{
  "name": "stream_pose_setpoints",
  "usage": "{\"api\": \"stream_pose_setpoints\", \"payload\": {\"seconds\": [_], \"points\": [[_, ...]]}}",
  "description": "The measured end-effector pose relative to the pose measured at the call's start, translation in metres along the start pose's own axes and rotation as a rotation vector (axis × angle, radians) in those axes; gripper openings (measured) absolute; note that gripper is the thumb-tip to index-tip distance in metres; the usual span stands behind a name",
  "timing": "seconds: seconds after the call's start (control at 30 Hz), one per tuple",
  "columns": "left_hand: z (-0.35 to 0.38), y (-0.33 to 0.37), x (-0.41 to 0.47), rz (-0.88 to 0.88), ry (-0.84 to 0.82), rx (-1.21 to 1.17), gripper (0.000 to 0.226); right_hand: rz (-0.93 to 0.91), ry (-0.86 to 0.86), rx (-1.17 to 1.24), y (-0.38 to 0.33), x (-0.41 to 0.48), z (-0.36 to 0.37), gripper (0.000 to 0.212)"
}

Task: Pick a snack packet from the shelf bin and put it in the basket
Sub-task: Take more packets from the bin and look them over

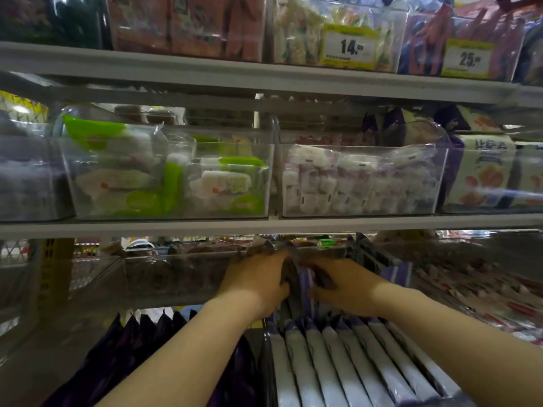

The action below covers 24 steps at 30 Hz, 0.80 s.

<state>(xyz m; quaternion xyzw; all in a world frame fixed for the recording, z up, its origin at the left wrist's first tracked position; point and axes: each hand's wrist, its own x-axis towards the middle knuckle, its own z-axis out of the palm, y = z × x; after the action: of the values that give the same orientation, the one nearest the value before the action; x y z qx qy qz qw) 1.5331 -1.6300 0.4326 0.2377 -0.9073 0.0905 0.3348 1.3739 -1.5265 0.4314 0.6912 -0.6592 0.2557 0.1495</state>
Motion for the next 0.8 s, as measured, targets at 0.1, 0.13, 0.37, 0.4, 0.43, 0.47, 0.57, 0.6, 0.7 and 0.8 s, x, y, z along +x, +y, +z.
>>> {"api": "stream_pose_setpoints", "payload": {"seconds": [0.1,0.13,0.37,0.4,0.43,0.47,0.57,0.6,0.7,0.8], "points": [[0.000,0.005,0.003,0.048,-0.022,0.089,0.054,0.049,-0.006,-0.036,-0.002,-0.003,0.001,0.056],[0.000,0.006,0.004,0.050,-0.032,0.090,0.055,0.078,0.003,-0.065,-0.005,-0.003,0.002,0.057],[0.008,-0.001,0.002,-0.069,-0.055,-0.137,0.064,0.187,0.225,0.013,-0.027,0.003,0.014,0.036],[0.009,-0.003,0.002,-0.067,-0.056,-0.158,0.064,0.187,0.239,0.032,-0.030,0.002,0.018,0.038],[0.010,-0.004,0.001,-0.059,-0.048,-0.182,0.062,0.183,0.244,0.035,-0.032,0.001,0.022,0.040],[0.010,-0.006,0.001,-0.049,-0.030,-0.217,0.058,0.178,0.236,0.020,-0.034,0.001,0.026,0.040],[0.008,-0.009,-0.003,-0.004,-0.013,-0.311,0.047,0.130,0.119,0.005,-0.030,0.000,0.029,0.041],[0.007,-0.009,-0.004,0.021,-0.022,-0.315,0.043,0.095,0.065,0.071,-0.027,-0.001,0.025,0.045],[0.004,-0.007,-0.001,0.030,-0.082,-0.224,0.029,0.054,-0.018,0.394,-0.015,-0.009,0.005,0.052],[0.005,-0.005,0.002,-0.019,-0.081,-0.131,0.033,0.163,0.155,0.155,0.008,-0.009,-0.010,0.046]]}}
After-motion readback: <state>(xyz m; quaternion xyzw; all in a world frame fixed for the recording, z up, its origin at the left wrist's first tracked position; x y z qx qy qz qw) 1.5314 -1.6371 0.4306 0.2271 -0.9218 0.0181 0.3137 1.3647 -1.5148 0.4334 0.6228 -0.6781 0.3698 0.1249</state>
